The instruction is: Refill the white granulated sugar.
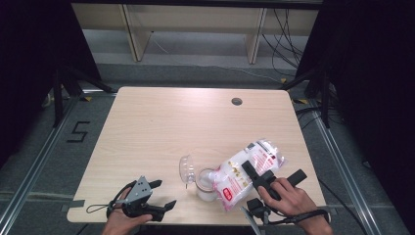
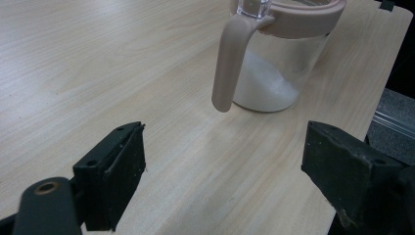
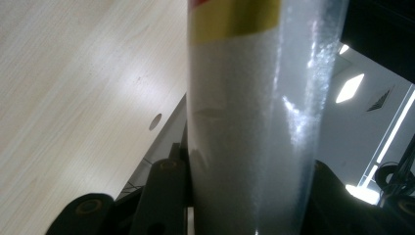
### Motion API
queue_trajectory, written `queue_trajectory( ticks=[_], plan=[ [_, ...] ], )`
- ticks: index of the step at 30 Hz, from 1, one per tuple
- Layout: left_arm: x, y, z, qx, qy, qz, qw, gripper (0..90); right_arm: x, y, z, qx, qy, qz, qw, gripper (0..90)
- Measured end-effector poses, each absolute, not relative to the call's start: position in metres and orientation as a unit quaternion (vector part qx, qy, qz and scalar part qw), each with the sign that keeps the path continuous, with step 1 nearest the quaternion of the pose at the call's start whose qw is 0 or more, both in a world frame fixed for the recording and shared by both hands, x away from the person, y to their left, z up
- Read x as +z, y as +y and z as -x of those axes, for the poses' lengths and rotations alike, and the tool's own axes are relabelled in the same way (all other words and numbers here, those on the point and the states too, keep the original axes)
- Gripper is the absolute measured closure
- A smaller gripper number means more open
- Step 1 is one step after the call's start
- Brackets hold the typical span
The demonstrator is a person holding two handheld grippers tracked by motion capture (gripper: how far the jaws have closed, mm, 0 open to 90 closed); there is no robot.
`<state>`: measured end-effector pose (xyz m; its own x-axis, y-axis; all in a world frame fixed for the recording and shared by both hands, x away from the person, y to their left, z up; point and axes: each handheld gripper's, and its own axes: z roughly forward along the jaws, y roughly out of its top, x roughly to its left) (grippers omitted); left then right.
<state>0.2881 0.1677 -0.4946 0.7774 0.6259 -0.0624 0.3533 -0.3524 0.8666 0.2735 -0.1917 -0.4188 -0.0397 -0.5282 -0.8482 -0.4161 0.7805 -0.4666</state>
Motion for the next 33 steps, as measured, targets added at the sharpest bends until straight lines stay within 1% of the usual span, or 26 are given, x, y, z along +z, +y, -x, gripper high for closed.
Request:
queue_trajectory(
  ticks=[4, 5, 27, 33],
  plan=[
    [-0.4953, 0.1671, -0.2887, 0.139, 0.302, -0.809, 0.485, 15.8, -0.4189, -0.1923, -0.2734, -0.045, 0.720, 0.329, 0.610, 70.2],
    [-0.4961, 0.1659, -0.2874, 0.132, 0.315, -0.804, 0.486, 15.8, -0.4190, -0.1924, -0.2735, -0.044, 0.720, 0.329, 0.610, 70.2],
    [-0.4951, 0.1664, -0.2871, 0.135, 0.316, -0.805, 0.484, 15.8, -0.4207, -0.1913, -0.2743, -0.040, 0.719, 0.331, 0.610, 70.4],
    [-0.4942, 0.1677, -0.2884, 0.141, 0.301, -0.809, 0.485, 15.8, -0.4184, -0.1912, -0.2736, -0.057, 0.714, 0.339, 0.610, 70.6]
  ],
)
